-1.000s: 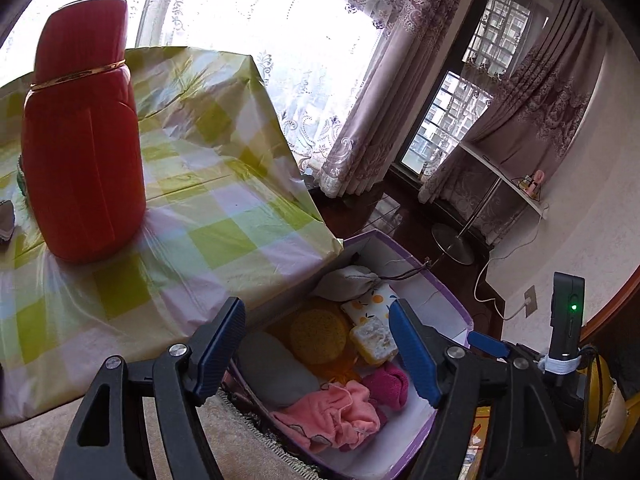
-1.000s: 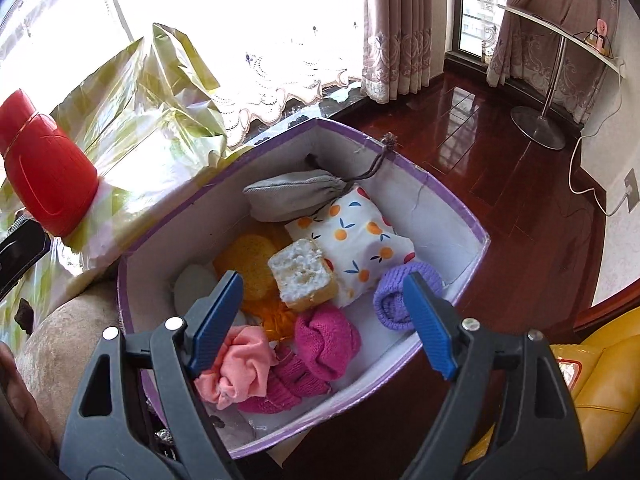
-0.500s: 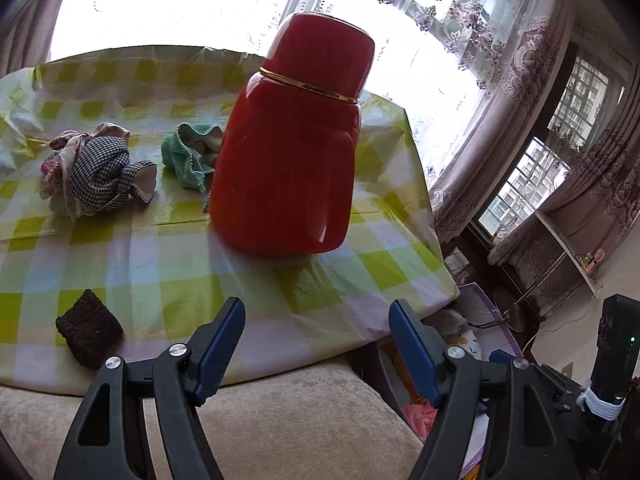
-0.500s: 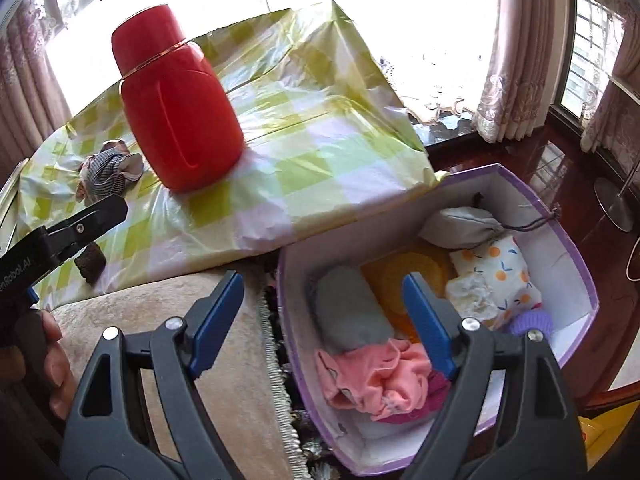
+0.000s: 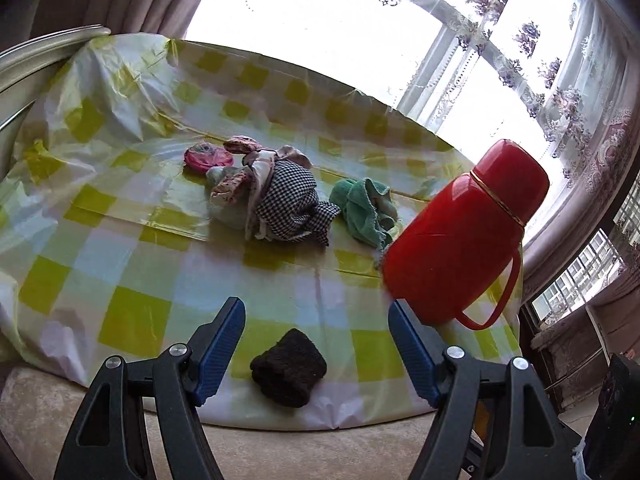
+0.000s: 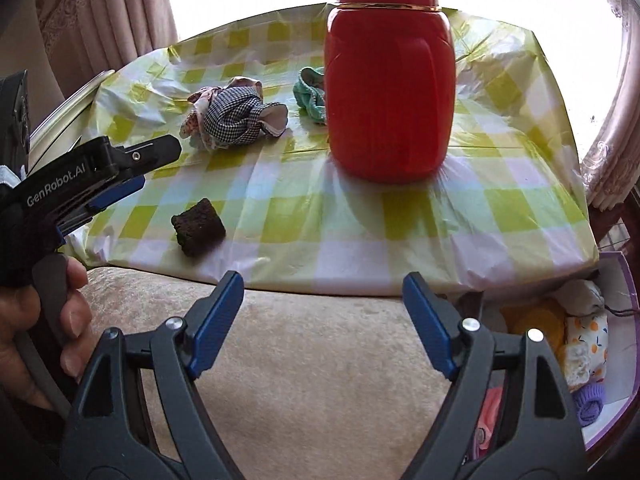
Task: Organize soft objects
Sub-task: 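Grasp the dark brown knit square with the right tool while the left grasps the pink round pouch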
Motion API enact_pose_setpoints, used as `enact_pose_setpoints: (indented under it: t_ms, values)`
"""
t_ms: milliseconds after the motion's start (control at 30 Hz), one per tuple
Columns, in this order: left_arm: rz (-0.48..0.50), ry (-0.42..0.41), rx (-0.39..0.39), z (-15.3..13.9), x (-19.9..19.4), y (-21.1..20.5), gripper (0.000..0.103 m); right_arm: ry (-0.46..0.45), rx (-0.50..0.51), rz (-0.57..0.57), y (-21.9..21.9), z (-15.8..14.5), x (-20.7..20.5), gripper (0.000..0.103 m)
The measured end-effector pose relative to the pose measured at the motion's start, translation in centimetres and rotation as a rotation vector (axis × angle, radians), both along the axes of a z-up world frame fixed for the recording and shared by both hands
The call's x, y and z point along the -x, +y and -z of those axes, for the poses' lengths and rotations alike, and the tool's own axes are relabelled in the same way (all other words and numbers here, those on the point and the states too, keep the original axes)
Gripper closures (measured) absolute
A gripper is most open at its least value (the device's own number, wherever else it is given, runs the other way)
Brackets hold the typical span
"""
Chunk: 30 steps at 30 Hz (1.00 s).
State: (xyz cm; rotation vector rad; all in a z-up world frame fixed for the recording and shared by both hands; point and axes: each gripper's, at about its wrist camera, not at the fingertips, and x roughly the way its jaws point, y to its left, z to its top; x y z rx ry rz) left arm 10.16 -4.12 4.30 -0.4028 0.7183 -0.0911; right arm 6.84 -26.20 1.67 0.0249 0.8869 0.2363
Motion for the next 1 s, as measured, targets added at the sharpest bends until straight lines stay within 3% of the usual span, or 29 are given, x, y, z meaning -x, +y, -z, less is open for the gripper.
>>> enact_pose_setpoints:
  t_ms: [300, 733, 867, 1000]
  values:
    - [-0.152, 0.058, 0.038, 1.4, -1.0, 6.0, 0.028, 0.033, 0.045, -0.174, 6.8, 1.4, -3.2, 0.019]
    - [-0.198, 0.095, 0.004, 2.4, -4.7, 8.9, 0.028, 0.091, 0.058, -0.292, 11.6, 4.1, -6.9, 0.02]
    - [-0.225, 0.108, -0.007, 2.8, -7.0, 10.2, 0.028, 0.114, 0.057, -0.309, 12.3, 5.0, -7.7, 0.035]
    - [-0.257, 0.112, -0.007, 3.0, -9.8, 11.8, 0.028, 0.08, 0.08, -0.308, 12.7, 4.9, -7.6, 0.044]
